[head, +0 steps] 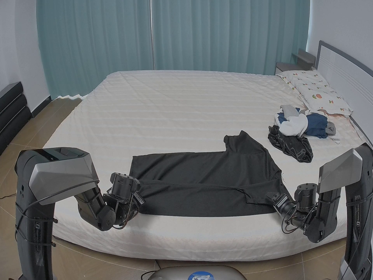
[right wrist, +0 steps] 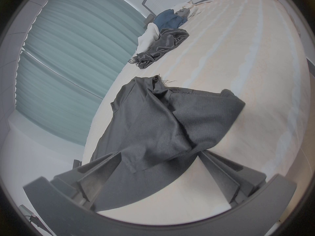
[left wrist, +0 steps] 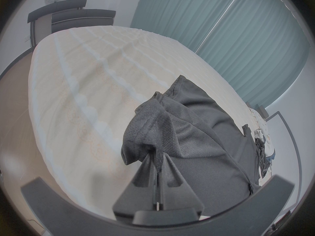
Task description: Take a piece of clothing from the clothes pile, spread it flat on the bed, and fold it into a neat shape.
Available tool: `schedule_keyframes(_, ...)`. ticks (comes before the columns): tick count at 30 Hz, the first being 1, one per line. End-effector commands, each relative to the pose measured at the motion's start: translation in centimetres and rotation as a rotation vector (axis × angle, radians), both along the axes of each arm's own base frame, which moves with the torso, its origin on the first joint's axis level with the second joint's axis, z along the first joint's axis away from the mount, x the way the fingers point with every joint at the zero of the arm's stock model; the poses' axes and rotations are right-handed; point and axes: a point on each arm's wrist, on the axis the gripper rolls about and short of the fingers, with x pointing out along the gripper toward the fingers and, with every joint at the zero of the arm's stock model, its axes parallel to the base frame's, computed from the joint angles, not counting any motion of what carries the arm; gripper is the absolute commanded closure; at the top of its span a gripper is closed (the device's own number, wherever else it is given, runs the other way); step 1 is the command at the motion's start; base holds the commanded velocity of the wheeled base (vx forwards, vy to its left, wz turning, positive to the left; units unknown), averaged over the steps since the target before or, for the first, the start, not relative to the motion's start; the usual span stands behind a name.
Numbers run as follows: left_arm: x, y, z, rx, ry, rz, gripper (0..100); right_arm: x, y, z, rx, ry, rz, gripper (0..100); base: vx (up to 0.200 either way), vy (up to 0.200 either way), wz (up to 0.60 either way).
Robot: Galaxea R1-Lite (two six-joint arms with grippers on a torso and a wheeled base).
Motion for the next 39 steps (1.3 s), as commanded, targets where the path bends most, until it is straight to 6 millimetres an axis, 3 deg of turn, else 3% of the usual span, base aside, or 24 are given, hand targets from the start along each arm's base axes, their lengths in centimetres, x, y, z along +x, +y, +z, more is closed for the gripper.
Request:
schedule_keyframes(1,0.0,0.0,0.0,0.0,0.001,0.001,100,0.7,-0.1,-0.5,-0.004,-0.002,-0.008,0,0.0,0.0,0.0)
schedule_keyframes(2,0.0,0.0,0.0,-0.001,0.001,0.002,100,0.9,-0.1,-0.5,-0.006,-0.009,-0.01,100,0.0,0.0,0.0)
schedule_keyframes(9,-0.1,0.1,0.1,0.0,0.002,0.001,100,0.4,0.3,-0.4,-0.033,-0.014,-0.032,100,0.0,0.0,0.0)
schedule_keyframes(29,-1.9,1.0,2.7,0.026,-0.009,-0.024,100,-2.7,-0.6,3.2,-0.081,-0.04,-0.011,100,0.0,0.0,0.0)
schedule_keyframes(39,-3.0,1.4,2.1,0.093,0.064,-0.064,100,-4.4,-0.8,2.8,-0.146,0.023,0.044,100,0.0,0.0,0.0)
